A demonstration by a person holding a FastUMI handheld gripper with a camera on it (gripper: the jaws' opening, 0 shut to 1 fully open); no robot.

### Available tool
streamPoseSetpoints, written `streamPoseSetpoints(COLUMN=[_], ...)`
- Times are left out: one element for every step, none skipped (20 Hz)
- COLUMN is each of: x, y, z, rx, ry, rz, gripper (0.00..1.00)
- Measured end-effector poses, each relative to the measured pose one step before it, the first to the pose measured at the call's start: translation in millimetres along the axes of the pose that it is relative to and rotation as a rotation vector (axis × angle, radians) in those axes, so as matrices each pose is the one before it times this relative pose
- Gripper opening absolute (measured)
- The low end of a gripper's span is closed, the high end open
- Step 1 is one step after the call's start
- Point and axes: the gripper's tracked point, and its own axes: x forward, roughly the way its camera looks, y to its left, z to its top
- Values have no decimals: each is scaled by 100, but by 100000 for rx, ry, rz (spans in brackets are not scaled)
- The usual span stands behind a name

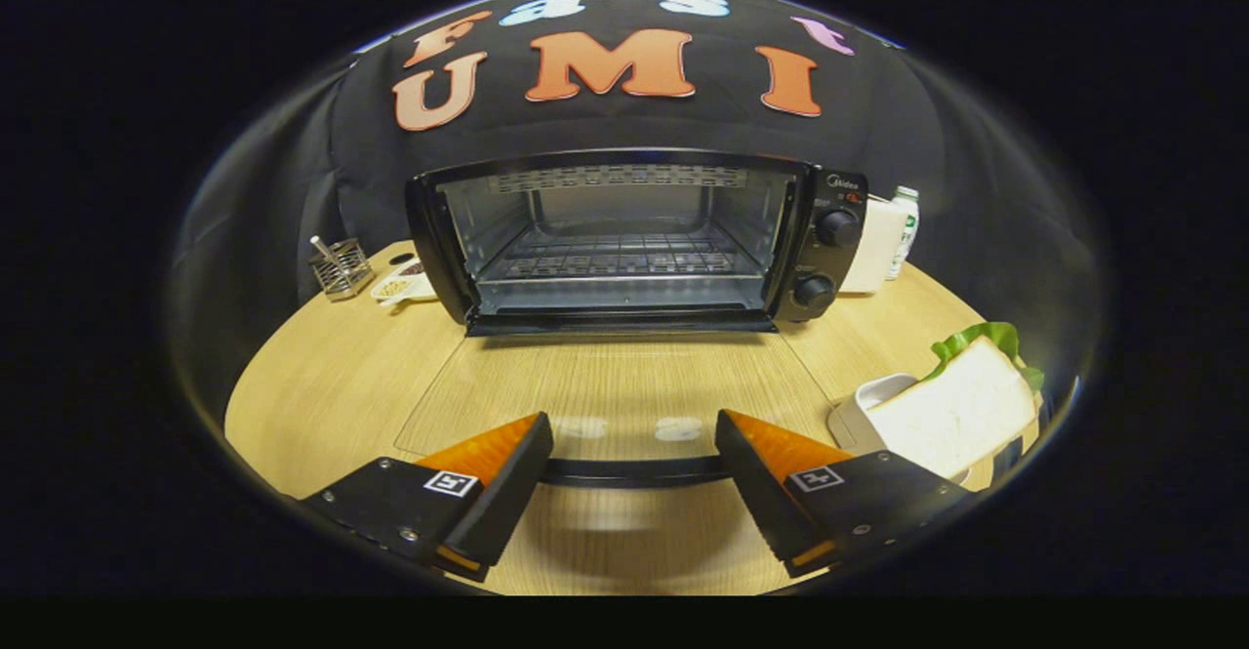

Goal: Open the toaster oven, put the food inside, and close the toaster oven door.

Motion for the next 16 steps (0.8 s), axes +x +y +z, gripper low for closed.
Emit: streamPoseSetpoints(x=[23,176,86,20,-142,-119,-38,-87,-133,-319,-310,-710,-538,-606,-656,-556], y=[-73,-54,46,106,10,-148,-58,-37,-57,-106,-234,-322,-320,-613,-844,-953], z=[-162,-222,-168,35,-127,-311,-174,-111,175,214,308,854,1226,1306,1312,1227], rx=[34,98,-41,-377,-249,-109,-5,-124,-215,432,1356,2454,1577,129,-469,-551], ry=[297,543,219,-596,-577,-513,-203,-116,34,731,939,-1218,-3464,-3111,-2776,-2342], rz=[61,-42,-126,-96,56,271,265,366,632,846,519,669,453,-503,-560,-639], gripper=[100,100,100,100,100,100,100,100,100,100,100,99,99,99,99,99])
